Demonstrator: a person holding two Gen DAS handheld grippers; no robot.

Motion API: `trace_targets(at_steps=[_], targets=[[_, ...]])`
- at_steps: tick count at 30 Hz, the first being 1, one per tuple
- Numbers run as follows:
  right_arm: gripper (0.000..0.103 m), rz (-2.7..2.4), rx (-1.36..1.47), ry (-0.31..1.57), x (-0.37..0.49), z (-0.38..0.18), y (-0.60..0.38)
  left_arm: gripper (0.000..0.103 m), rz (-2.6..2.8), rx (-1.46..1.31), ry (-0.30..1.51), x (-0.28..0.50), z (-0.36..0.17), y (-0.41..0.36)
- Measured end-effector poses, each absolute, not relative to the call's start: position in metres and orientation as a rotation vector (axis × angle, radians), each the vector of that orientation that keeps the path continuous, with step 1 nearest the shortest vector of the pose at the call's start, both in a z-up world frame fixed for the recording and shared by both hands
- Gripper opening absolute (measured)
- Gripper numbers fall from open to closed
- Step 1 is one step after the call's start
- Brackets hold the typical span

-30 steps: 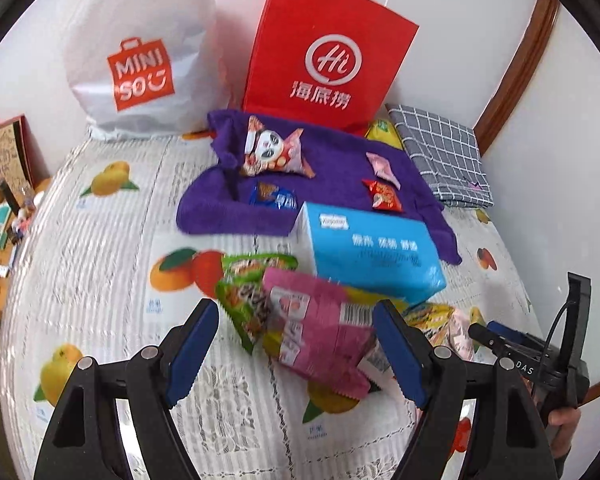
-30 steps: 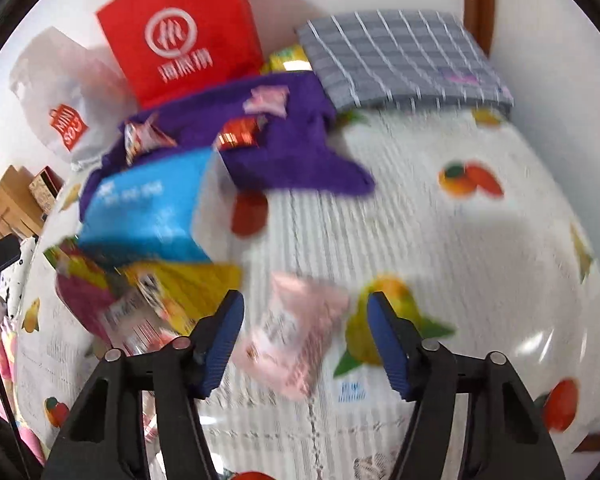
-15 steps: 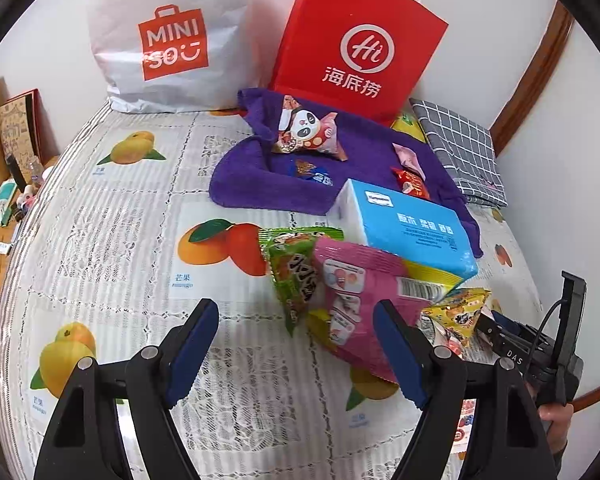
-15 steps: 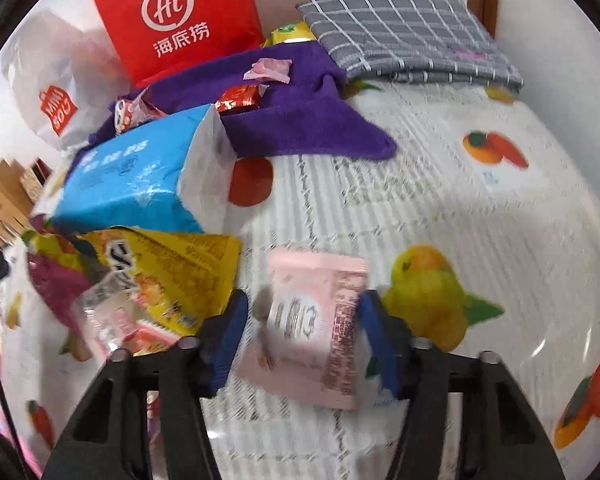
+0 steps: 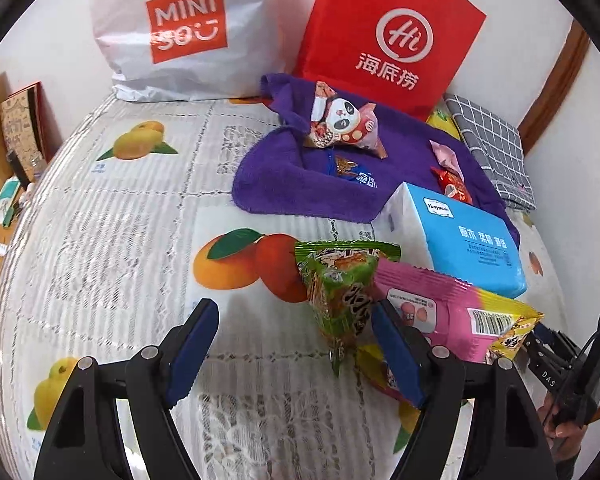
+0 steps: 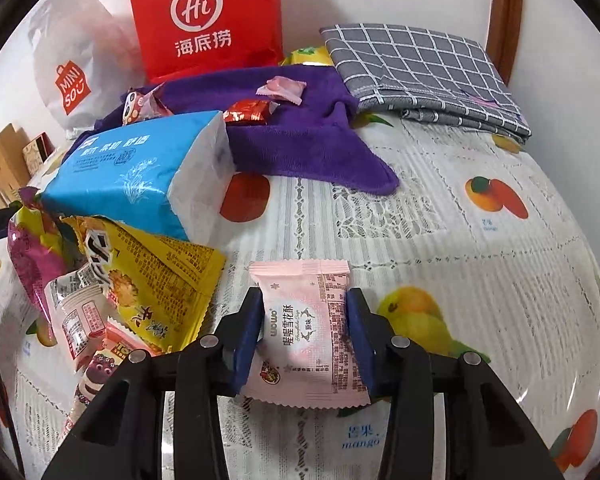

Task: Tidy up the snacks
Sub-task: 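Grasp the pink pastry packet with the right tool while the left tool grasps the green snack bag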

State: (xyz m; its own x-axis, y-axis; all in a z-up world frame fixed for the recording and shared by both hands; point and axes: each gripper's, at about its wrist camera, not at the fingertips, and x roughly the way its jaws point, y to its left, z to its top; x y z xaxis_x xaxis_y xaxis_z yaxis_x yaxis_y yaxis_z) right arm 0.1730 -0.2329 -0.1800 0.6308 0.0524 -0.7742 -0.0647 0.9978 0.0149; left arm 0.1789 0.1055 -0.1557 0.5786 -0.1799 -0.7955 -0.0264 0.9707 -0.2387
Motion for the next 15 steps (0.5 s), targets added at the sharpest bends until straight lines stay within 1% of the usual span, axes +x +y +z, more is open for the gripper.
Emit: trace_targets(at_steps=[12, 13, 15], targets=[[0.044, 0.069, -0.002, 0.883, 0.176, -0.180, -0.234, 0.077, -0.170, -0.207, 0.951, 0.201, -0.174, 0.091], [0.044, 0.068, -0.004, 0.884, 0.176, -0.180, -0.234, 0.076, -0.178, -0.210, 0.946, 0.202, -0.174, 0.091], [0.044, 0.066, -0.009, 0.884, 0.176, -0.180, -0.233, 0.070, -0.189, -0.217, 0.942, 0.203, -0.174, 0.090]])
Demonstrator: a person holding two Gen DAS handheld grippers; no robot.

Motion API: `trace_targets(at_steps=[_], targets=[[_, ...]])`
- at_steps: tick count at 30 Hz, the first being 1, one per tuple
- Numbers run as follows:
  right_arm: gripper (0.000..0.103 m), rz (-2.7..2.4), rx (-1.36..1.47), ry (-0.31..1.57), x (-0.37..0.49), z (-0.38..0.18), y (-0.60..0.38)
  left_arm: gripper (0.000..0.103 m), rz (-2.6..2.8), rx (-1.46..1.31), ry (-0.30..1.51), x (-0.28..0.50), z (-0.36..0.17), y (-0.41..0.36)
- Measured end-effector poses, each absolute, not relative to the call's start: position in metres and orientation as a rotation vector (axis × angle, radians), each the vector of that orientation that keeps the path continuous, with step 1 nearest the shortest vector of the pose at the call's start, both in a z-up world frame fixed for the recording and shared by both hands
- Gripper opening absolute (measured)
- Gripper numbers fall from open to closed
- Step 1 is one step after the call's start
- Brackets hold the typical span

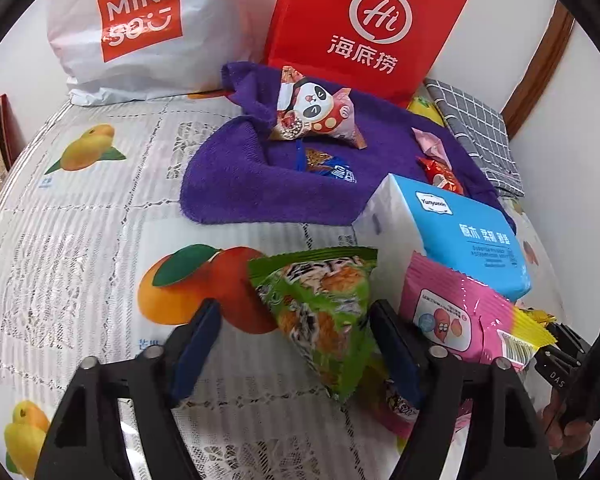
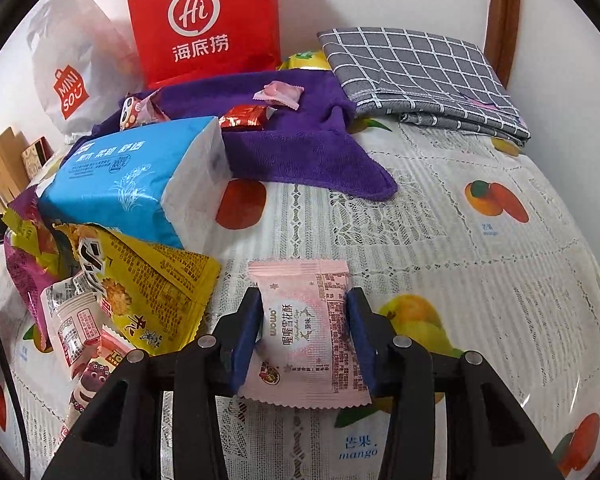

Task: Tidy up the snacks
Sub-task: 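Grasp the pink pastry packet with the right tool while the left tool grasps the green snack bag, then carry green bag in left tool while right tool carries pastry packet to towel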

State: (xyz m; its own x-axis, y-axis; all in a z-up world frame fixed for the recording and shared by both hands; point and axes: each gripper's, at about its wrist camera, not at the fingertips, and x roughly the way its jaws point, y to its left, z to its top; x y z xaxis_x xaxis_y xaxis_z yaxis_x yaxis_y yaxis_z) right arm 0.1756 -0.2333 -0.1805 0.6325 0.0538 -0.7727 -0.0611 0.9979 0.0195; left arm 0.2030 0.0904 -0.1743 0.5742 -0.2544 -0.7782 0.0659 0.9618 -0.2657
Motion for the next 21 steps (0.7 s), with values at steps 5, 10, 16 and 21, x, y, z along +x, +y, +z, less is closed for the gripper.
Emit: trace_targets(at_steps=[5, 10, 16, 21], targets=[[0.044, 0.065, -0.011, 0.884, 0.176, -0.181, -0.233, 0.046, -0.228, -0.243, 0.935, 0.203, -0.174, 0.092], [0.044, 0.066, -0.010, 0.884, 0.176, -0.181, -0.233, 0.045, -0.234, -0.249, 0.930, 0.198, -0.171, 0.094], [0.044, 0.069, -0.003, 0.883, 0.175, -0.181, -0.234, 0.044, -0.191, -0.268, 0.922, 0.185, -0.165, 0.106], [0.041, 0.066, 0.009, 0.880, 0.175, -0.180, -0.237, 0.044, -0.153, -0.276, 0.912, 0.169, -0.157, 0.118]])
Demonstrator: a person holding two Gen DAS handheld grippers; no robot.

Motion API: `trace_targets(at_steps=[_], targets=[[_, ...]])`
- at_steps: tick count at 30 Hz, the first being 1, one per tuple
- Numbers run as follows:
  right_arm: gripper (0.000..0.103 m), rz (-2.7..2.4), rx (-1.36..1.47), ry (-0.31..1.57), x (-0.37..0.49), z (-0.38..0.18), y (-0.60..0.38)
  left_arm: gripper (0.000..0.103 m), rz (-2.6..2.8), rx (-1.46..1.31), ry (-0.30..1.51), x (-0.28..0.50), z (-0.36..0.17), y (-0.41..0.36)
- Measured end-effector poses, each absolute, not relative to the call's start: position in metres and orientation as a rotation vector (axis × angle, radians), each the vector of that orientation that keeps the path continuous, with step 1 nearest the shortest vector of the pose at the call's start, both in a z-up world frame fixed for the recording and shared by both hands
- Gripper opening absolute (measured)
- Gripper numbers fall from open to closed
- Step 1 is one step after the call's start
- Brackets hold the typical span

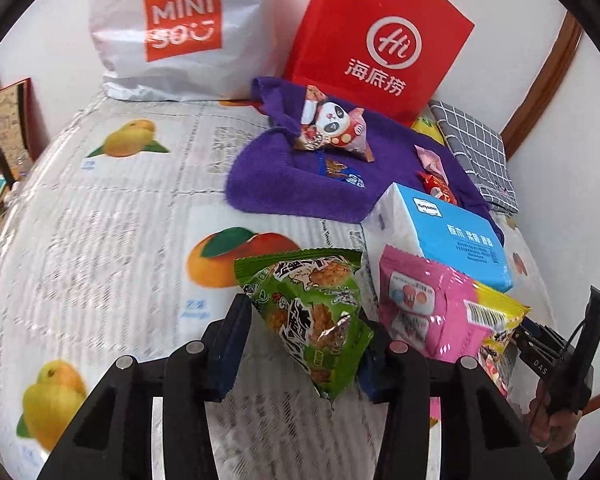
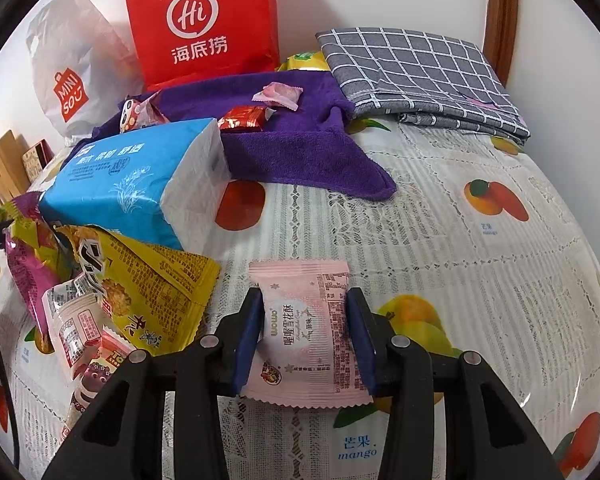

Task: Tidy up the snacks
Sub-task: 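Carry green bag in left tool while right tool carries pastry packet to towel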

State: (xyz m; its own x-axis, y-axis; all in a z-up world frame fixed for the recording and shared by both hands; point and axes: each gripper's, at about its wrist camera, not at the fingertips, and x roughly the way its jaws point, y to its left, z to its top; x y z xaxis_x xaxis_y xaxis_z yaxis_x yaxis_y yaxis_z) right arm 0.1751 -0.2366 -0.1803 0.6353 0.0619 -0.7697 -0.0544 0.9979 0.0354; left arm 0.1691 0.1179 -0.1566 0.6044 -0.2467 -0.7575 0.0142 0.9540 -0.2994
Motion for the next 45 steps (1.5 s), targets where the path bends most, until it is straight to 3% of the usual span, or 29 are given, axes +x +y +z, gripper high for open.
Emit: trace_targets(at_steps=[11, 45], targets=[[0.037, 0.078, 0.052, 0.873, 0.156, -0.169, -0.237, 0.045, -0.142, -0.266, 0.884, 0.129, -0.135, 0.113], [0.037, 0.210, 0.116, 0.754, 0.092, -0.054, -0.195, 0.045, -0.263, -0.209, 0.782, 0.073, -0.053, 0.024]])
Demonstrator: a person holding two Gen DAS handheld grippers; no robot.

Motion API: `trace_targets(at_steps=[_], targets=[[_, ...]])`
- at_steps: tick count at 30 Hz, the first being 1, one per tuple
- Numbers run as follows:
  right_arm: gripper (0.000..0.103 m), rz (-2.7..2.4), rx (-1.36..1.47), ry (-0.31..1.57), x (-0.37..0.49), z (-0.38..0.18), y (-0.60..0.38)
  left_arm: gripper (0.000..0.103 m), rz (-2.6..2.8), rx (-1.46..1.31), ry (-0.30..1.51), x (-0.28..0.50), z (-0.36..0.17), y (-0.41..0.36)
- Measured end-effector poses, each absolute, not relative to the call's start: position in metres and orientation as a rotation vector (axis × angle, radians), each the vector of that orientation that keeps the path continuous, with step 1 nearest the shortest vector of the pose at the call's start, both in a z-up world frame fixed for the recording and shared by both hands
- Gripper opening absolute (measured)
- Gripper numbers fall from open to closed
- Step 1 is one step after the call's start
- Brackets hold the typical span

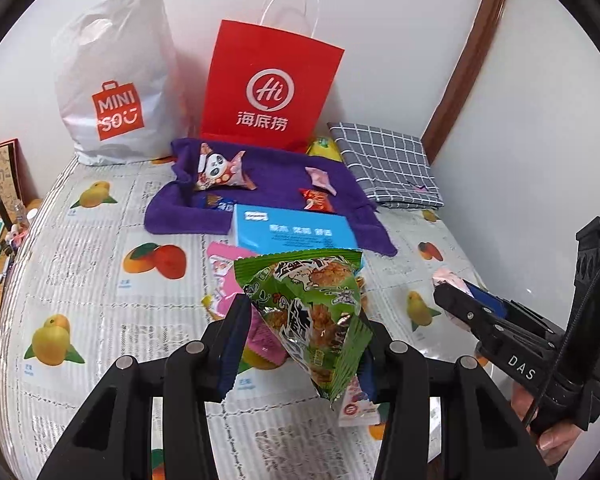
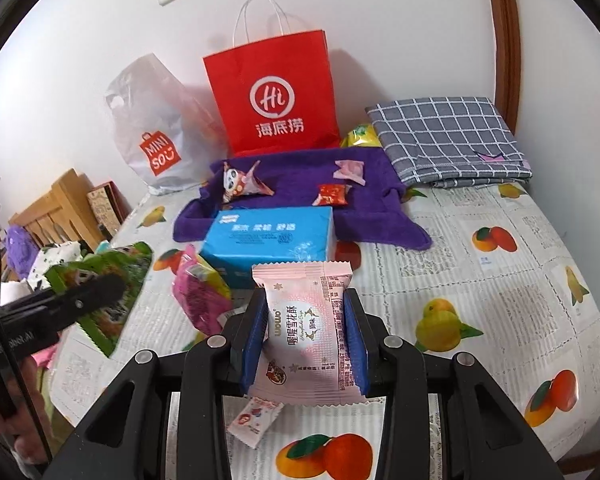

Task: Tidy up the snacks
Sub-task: 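Carry green bag in left tool while right tool carries pastry packet to towel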

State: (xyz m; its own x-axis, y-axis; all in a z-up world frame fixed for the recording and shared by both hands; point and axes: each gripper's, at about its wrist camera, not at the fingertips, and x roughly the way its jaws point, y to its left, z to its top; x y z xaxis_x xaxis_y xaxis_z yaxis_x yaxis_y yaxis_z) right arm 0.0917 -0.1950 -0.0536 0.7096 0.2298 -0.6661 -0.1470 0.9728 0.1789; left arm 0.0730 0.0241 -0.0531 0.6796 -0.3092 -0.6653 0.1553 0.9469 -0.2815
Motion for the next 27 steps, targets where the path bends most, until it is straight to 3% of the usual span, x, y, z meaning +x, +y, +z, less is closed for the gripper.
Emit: trace_targets(at_steps=[27], targets=[[0.037, 0.233, 0.112, 0.749, 0.157, -0.016, -0.189, 0.045, -0.264, -0.210, 0.757, 0.140, -0.017, 0.015]])
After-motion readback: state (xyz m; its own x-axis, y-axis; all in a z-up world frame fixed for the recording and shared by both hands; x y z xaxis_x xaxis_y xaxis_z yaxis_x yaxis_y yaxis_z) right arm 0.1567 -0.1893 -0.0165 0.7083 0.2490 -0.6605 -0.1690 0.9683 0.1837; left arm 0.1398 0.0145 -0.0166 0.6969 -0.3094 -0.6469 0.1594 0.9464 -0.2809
